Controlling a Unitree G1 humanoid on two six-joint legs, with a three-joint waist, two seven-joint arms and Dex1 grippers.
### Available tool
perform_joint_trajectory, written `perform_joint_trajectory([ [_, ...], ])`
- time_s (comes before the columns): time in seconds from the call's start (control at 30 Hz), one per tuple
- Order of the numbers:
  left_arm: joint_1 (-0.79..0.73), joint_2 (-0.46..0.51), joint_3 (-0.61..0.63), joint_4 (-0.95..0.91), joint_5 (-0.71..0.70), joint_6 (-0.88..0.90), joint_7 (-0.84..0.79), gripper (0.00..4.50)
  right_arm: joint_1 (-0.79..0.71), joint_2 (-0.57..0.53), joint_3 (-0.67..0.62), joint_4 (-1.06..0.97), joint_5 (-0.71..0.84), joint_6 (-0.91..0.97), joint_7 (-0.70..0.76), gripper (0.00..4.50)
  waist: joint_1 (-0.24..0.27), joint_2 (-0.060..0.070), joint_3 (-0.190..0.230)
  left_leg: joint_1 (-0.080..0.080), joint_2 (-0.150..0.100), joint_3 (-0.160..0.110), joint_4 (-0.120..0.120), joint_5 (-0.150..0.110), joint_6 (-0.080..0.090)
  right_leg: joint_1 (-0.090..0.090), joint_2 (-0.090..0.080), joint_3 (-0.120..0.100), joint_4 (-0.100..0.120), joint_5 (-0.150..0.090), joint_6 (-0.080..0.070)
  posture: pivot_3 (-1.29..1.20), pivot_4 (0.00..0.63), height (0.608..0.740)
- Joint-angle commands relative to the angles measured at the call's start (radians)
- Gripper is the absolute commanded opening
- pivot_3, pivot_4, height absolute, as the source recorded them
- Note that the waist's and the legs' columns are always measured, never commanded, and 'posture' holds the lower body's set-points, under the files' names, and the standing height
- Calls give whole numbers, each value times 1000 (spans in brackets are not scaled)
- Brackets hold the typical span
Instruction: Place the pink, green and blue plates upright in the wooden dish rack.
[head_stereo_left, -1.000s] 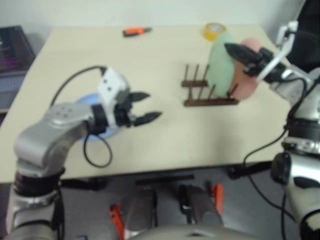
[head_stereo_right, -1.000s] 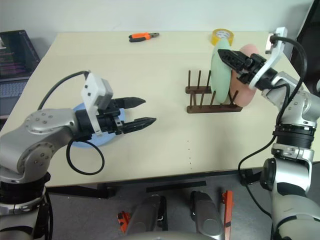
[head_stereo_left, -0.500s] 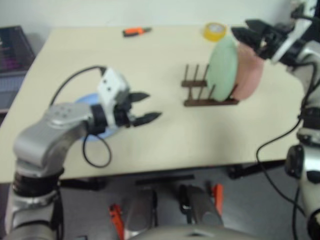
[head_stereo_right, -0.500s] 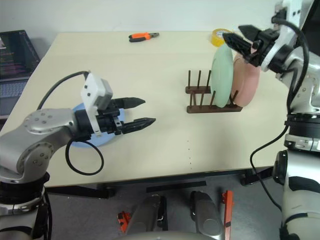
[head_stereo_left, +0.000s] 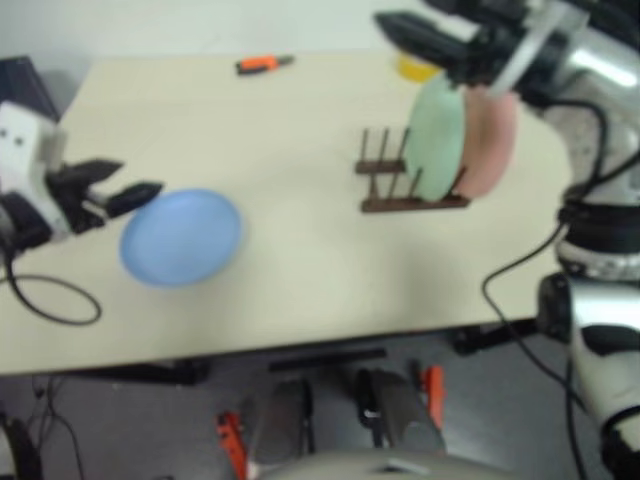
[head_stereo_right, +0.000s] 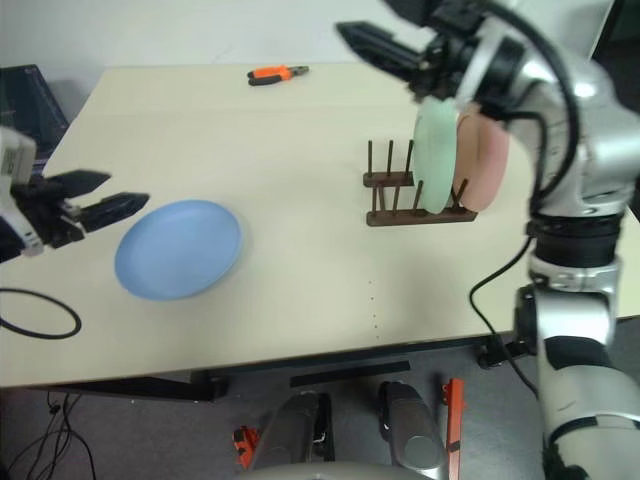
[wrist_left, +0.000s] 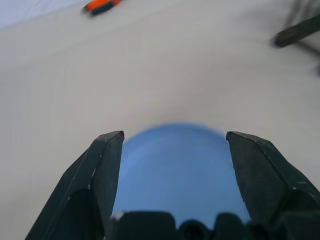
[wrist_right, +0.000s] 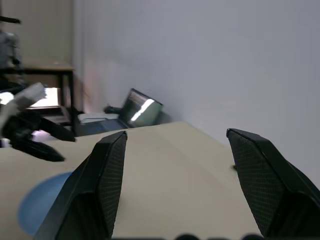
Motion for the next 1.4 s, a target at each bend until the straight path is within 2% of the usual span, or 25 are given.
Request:
perform_joint_trajectory([
  [0.03,24,-15,71,74,25,-38,20,3626,10,29,20,-40,-3,0,-25,3432,5,0,0,0,0,0,0,0,0,0,0,0,0,0,0,0,150,740],
  [0.13,58,-31,72,148,45,-51,26,3626,26,52,41,-46,-8,8,-41,3432,9,-1,0,-3,-1,0,0,0,0,-2,-2,0,-1,0,0,0,150,740],
  [0.37,68,-114,-17,219,75,-39,58,3626,57,55,71,-82,-11,28,-51,3432,13,-1,0,-7,-1,0,0,0,0,-7,-3,-1,0,1,-1,0,150,740],
  [0.73,18,-255,-99,211,96,21,165,3626,80,49,101,-112,-30,47,-60,3432,26,0,-2,-6,-1,0,0,0,0,-7,-3,-1,1,3,-4,0,150,740],
  [0.83,9,-273,-89,194,94,34,192,2991,86,47,106,-115,-40,54,-58,3475,28,0,-3,-6,-1,0,1,0,-1,-6,-3,-1,1,2,-2,0,150,740],
  [1.07,-35,-259,-45,125,69,52,217,562,113,30,154,-121,-73,55,-35,3475,27,0,-3,-6,-1,1,1,0,-1,-6,-3,-1,0,2,-3,0,150,740],
  [1.13,-75,-259,-32,101,50,72,232,30,127,7,203,-116,-123,24,-11,3475,27,-1,-3,-6,-1,0,1,0,-1,-6,-3,-1,0,3,-2,0,150,740],
  [1.27,-196,-274,-27,49,20,117,285,30,153,-51,353,-78,-289,-101,38,3475,27,-2,-4,-7,-1,0,2,0,-1,-5,-3,-2,0,3,-1,0,150,740],
  [1.4,-357,-286,-121,0,54,139,348,30,147,-16,443,-28,-385,-227,74,3475,26,-2,-4,-7,-1,1,2,0,-1,-5,-2,-2,0,4,0,0,150,740],
])
